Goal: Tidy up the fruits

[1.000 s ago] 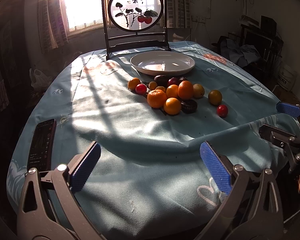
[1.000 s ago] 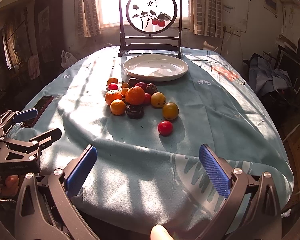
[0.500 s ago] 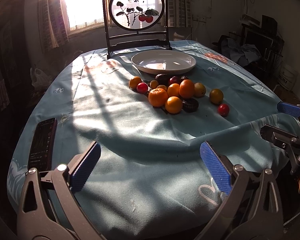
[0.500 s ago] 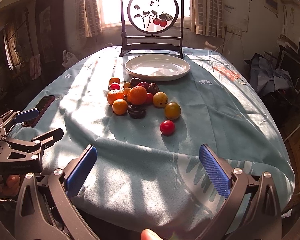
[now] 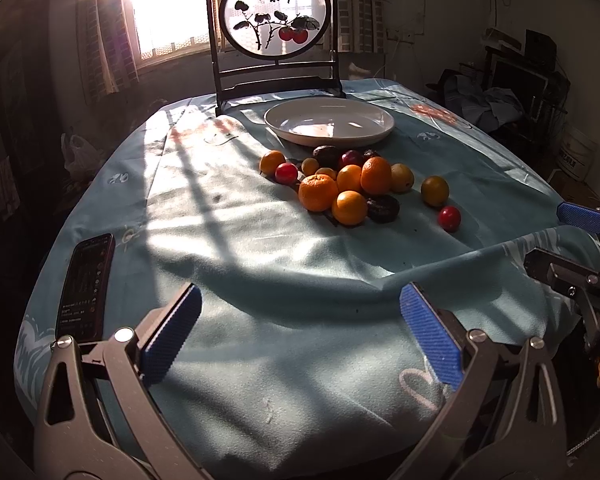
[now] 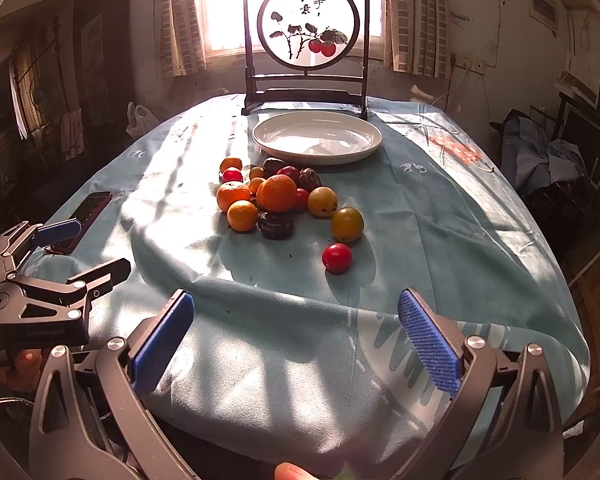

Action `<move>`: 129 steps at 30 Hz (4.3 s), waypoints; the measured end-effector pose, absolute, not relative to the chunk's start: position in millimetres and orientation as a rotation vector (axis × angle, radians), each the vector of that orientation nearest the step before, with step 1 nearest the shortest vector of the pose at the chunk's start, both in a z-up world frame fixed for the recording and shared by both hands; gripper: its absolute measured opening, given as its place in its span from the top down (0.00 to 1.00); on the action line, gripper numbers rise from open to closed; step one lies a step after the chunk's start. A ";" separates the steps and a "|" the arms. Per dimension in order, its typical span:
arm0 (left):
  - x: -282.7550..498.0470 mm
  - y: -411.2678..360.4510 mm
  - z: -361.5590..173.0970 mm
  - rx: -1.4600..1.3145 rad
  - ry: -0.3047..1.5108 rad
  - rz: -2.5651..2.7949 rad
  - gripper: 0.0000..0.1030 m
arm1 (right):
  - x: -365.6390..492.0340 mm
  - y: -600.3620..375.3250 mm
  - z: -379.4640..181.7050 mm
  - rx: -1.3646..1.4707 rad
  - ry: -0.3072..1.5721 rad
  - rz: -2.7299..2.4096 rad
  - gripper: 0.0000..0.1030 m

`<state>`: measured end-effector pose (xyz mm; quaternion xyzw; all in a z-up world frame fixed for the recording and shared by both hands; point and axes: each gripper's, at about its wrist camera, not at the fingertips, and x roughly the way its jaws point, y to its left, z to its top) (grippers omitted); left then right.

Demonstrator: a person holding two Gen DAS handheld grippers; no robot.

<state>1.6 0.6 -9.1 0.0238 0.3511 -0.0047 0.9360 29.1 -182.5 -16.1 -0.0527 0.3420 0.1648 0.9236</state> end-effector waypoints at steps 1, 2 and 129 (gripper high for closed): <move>1.7 0.6 -9.1 0.049 0.717 -0.010 0.02 | 29.3 -182.1 -15.9 -0.108 0.701 0.339 0.01; 1.7 0.7 -9.3 0.049 0.718 -0.010 0.02 | 29.0 -183.3 -16.3 -0.106 0.701 0.339 0.01; 305.2 13.8 -5.3 -0.076 0.774 -0.176 0.17 | 342.4 -164.6 -47.2 0.076 0.844 0.431 0.43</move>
